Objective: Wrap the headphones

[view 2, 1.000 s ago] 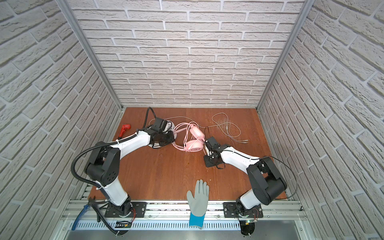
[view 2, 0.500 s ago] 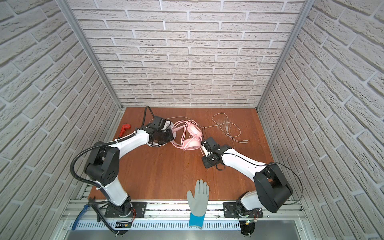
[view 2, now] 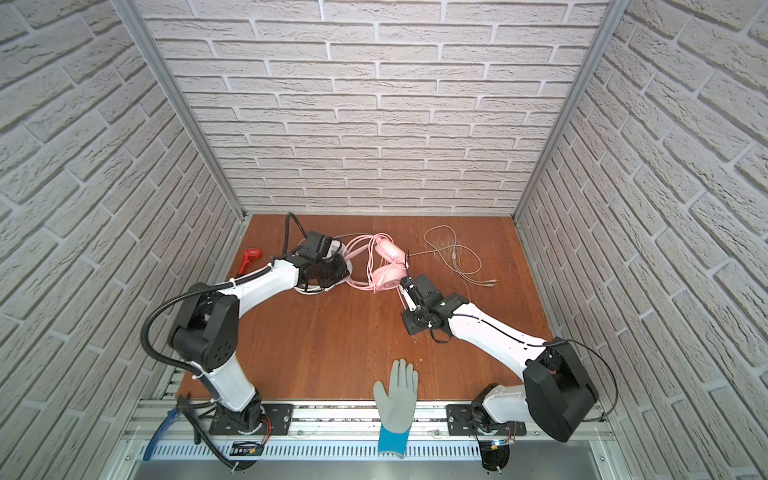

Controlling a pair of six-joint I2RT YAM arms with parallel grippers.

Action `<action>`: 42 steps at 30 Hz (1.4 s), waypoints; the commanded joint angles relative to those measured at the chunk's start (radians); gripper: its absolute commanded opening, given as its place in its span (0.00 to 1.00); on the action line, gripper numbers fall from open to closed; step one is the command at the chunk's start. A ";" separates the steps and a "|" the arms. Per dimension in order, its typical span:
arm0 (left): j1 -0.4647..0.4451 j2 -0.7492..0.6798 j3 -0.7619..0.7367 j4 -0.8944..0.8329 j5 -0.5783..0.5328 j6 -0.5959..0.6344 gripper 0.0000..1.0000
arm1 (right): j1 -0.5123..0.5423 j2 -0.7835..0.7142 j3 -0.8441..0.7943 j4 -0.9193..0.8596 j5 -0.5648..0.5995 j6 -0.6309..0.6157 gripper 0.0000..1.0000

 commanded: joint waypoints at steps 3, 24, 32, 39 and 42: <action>0.010 -0.031 -0.010 0.152 0.050 -0.076 0.00 | 0.011 -0.020 -0.019 0.062 -0.086 -0.078 0.06; -0.033 0.007 0.127 -0.078 -0.065 -0.041 0.00 | 0.180 0.034 0.090 0.043 -0.033 -0.373 0.05; -0.079 0.044 0.211 -0.219 -0.149 0.045 0.00 | 0.190 0.075 0.175 0.005 -0.024 -0.456 0.06; -0.115 0.085 0.293 -0.334 -0.190 0.134 0.00 | 0.190 0.077 0.241 -0.017 -0.016 -0.517 0.05; -0.128 0.099 0.313 -0.367 -0.196 0.166 0.00 | 0.189 0.085 0.275 -0.038 -0.015 -0.557 0.06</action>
